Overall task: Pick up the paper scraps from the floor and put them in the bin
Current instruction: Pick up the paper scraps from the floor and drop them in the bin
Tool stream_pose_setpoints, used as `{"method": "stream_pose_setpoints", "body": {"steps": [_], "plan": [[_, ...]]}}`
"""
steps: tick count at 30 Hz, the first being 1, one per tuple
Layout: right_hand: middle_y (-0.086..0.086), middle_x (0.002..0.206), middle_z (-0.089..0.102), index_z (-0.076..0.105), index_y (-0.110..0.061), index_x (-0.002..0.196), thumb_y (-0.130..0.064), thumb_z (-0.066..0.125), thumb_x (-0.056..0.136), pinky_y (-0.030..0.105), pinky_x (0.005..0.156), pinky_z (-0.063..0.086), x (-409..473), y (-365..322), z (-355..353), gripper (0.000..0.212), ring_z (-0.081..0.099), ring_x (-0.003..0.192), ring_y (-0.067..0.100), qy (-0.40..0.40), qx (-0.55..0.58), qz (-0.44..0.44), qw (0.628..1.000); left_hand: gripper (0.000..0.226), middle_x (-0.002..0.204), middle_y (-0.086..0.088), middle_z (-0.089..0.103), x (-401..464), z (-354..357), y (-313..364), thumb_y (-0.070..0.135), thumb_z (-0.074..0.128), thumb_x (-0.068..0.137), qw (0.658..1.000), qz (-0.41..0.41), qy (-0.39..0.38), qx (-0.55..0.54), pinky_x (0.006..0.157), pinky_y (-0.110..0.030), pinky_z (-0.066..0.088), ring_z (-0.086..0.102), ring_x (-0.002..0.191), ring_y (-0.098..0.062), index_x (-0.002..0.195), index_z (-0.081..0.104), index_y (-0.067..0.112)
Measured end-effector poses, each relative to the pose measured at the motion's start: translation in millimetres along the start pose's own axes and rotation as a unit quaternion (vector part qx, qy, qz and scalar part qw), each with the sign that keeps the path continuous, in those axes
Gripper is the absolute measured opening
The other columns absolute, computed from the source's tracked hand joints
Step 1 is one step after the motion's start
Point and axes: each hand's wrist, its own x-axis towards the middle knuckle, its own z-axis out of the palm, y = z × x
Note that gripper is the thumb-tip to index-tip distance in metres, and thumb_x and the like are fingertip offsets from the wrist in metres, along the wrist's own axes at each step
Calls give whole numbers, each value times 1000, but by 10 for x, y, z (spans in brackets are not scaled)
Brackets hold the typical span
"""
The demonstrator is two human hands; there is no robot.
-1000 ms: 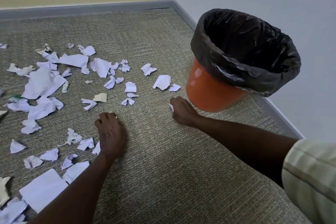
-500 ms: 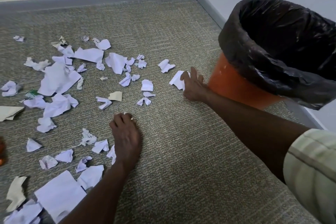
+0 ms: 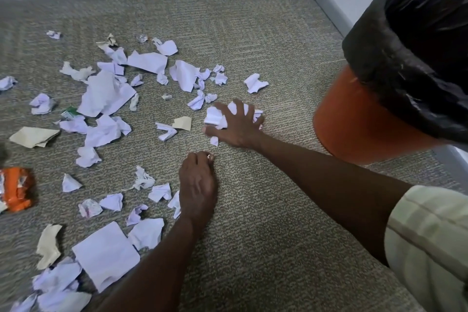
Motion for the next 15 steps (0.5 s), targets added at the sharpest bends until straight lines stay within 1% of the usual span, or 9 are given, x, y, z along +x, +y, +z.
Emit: {"method": "stream_pose_setpoints", "body": {"steps": [2, 3, 5, 7, 9, 10, 11, 13, 15], "plan": [[4, 161, 5, 24, -49, 144, -79, 42, 83, 74, 107, 7, -112, -79, 143, 71, 0, 144, 47, 36, -41, -48, 997, 13, 85, -8, 50, 50, 9, -13, 15, 46, 103, 1000, -3, -8, 3, 66, -40, 36, 43, 74, -24, 91, 50, 12], [7, 158, 13, 30, -46, 142, -72, 43, 87, 72, 106, 15, -178, -105, 213, 62, 10, 141, 46, 68, -61, -69, 993, 12, 84, -10, 51, 76, 17, -25, 14, 48, 102, 1000, -2, -15, 2, 65, -41, 37, 45, 72, -27, 90, 50, 11], [9, 147, 31, 42, -39, 134, -61, 43, 93, 63, 102, 30, -310, -106, 296, 47, 30, 131, 40, 134, -95, -96, 982, 9, 83, -14, 53, 111, 0, -36, 9, 47, 99, 999, 3, -39, 2, 63, -44, 41, 49, 70, -32, 91, 51, 9], [9, 136, 42, 48, -34, 128, -54, 40, 96, 53, 93, 40, -426, -34, 315, 39, 42, 119, 34, 181, -137, -122, 966, 10, 82, -17, 55, 143, -52, -85, 5, 43, 96, 998, 26, -63, -6, 63, -45, 44, 53, 71, -36, 92, 52, 4], [9, 124, 49, 50, -28, 123, -47, 36, 99, 45, 80, 48, -552, 70, 305, 34, 51, 105, 30, 206, -175, -159, 950, 16, 82, -20, 57, 142, -149, -81, 8, 40, 99, 996, 28, -81, -24, 63, -45, 43, 55, 73, -38, 92, 53, 1], [8, 118, 50, 50, -25, 122, -44, 35, 100, 42, 74, 50, -598, 114, 294, 32, 53, 99, 28, 199, -181, -172, 948, 22, 84, -23, 58, 152, -207, -30, 12, 38, 103, 995, -3, -89, -46, 64, -42, 39, 55, 76, -39, 93, 53, 0], [8, 114, 51, 49, -22, 121, -40, 36, 102, 40, 69, 50, -629, 147, 280, 30, 55, 94, 27, 183, -176, -179, 950, 29, 88, -25, 61, 171, -243, 22, 19, 37, 106, 992, -58, -90, -69, 65, -38, 34, 56, 81, -40, 94, 54, -1], [10, 110, 53, 48, -16, 121, -35, 38, 102, 39, 69, 47, -655, 172, 251, 29, 59, 89, 30, 151, -135, -175, 964, 40, 97, -27, 65, 223, -285, 138, 29, 33, 107, 970, -191, -95, -117, 70, -34, 31, 59, 91, -41, 97, 59, 0], [15, 106, 60, 53, -9, 115, -33, 42, 101, 39, 74, 46, -665, 109, 185, 29, 61, 91, 35, 139, -9, -113, 984, 45, 101, -24, 69, 260, -284, 274, 28, 32, 107, 939, -280, -79, -185, 78, -36, 38, 62, 97, -39, 97, 67, 2]]}}
